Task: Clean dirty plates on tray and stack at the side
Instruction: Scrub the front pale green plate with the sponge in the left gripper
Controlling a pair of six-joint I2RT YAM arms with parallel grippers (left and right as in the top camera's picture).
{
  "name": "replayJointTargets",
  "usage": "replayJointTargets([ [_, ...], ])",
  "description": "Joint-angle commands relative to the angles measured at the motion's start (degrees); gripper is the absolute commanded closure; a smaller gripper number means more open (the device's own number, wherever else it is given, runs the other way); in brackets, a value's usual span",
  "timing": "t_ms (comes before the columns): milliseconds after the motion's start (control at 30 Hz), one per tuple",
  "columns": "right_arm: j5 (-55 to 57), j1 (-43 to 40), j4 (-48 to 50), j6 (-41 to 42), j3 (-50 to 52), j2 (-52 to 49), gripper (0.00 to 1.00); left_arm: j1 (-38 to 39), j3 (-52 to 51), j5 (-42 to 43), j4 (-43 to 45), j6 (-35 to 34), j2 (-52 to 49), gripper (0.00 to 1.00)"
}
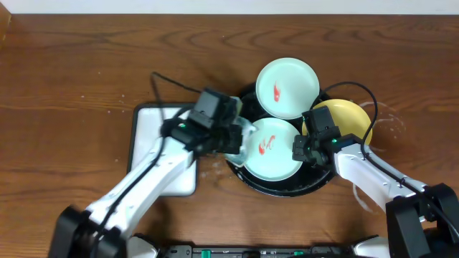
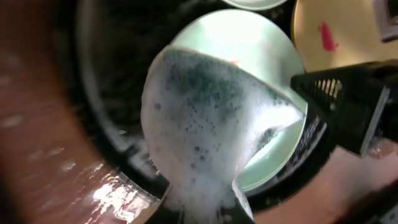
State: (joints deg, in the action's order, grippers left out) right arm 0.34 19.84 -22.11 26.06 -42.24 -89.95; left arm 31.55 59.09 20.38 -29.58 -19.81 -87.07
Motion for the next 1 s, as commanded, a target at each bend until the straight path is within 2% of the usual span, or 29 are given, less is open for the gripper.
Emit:
replayJointTargets([
  [0,4.96,0.52,0.00,-1.53,0.46,-1.03,0.99,2.99,0.81,-0.02,3.93,-5.01,-4.74,0.93],
  [233,3.43,0.52,-0.20,-1.51,0.46,-1.03,0.99,6.71,0.81,-0.02,17.31,-19.47,-16.20,0.93],
  [400,3.21,0.52,-0.59,-1.51,0.46,-1.03,0.99,7.34,0.83,-0.02,21.70,-23.63,-24.39,0.92],
  [633,2.19,0.52,-0.90,-1.53,0.46,-1.03,0.99,5.35,1.33,-1.57,15.80,-22.45,-23.89,0.93],
  [833,2.19,0.52,-1.44,-1.53,0.46,-1.05,0.99,5.18,4.87,-22.80,3.17,-15.91,-17.92,0.93],
  [967,2.19,0.50,-1.46,-1.53,0.46,-1.05,0.99,5.29,4.85,-22.53,3.06,-14.75,-17.88,0.93],
])
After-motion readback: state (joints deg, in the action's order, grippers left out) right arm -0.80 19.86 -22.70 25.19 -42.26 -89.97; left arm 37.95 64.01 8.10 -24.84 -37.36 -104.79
